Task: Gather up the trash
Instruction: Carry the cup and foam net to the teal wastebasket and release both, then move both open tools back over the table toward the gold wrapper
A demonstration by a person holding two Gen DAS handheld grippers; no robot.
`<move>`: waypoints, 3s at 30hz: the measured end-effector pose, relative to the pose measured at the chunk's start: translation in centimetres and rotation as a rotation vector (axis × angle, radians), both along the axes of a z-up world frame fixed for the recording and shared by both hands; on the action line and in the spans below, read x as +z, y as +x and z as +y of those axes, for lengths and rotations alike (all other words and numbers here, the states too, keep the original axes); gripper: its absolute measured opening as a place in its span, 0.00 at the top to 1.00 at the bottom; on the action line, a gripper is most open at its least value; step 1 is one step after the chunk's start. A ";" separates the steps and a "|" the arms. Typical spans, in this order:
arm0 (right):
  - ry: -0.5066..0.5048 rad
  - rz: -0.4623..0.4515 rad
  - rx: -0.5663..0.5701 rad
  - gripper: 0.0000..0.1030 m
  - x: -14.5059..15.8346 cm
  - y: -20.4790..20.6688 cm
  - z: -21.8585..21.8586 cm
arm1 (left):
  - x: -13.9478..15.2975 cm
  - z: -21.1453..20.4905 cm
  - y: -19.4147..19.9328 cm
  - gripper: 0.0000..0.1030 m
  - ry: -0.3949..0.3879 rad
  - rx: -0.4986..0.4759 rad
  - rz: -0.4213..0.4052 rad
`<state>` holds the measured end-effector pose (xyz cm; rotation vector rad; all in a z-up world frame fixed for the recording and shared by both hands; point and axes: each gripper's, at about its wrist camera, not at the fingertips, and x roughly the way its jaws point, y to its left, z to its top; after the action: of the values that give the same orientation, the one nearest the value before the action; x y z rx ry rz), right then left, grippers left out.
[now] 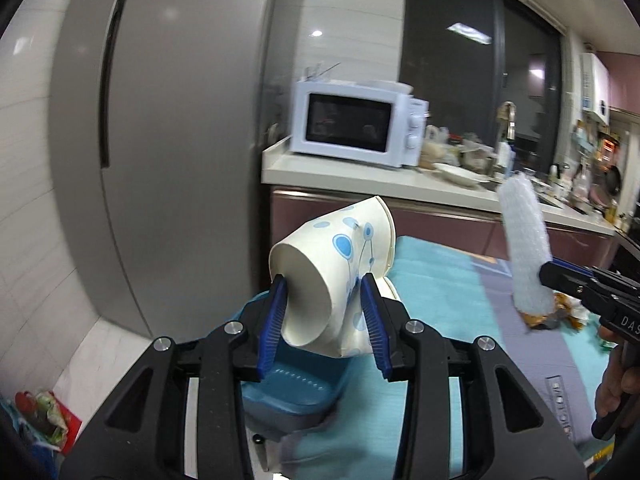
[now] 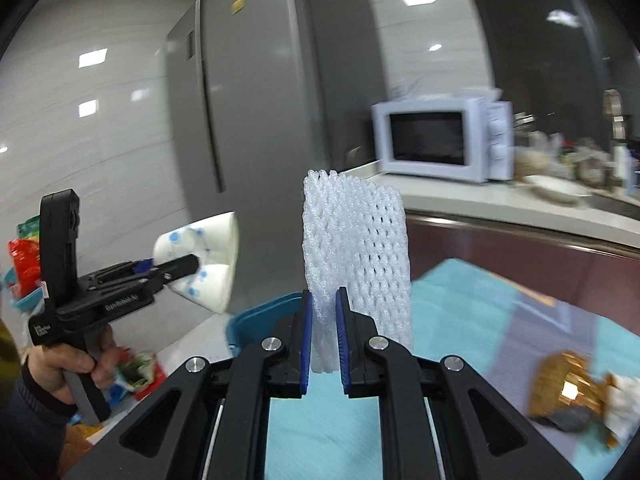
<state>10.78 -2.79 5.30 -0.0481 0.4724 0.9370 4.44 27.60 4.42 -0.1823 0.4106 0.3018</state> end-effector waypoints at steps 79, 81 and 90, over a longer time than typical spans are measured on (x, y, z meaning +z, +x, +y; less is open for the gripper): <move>-0.031 0.130 -0.375 0.07 -2.1 4.1 -9.0 | -2.5 -16.7 8.0 0.05 0.071 -0.159 0.126; -0.011 0.115 -0.417 0.07 -1.8 3.1 -11.4 | -2.4 -18.3 7.9 0.05 0.078 -0.182 0.122; 0.016 0.028 -0.573 0.07 -1.7 -1.9 -19.2 | -1.9 -24.8 6.2 0.05 0.088 -0.288 0.103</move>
<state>8.85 -22.02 3.62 0.1110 0.4697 0.3791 10.63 2.80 2.51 -0.0200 0.5180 0.0455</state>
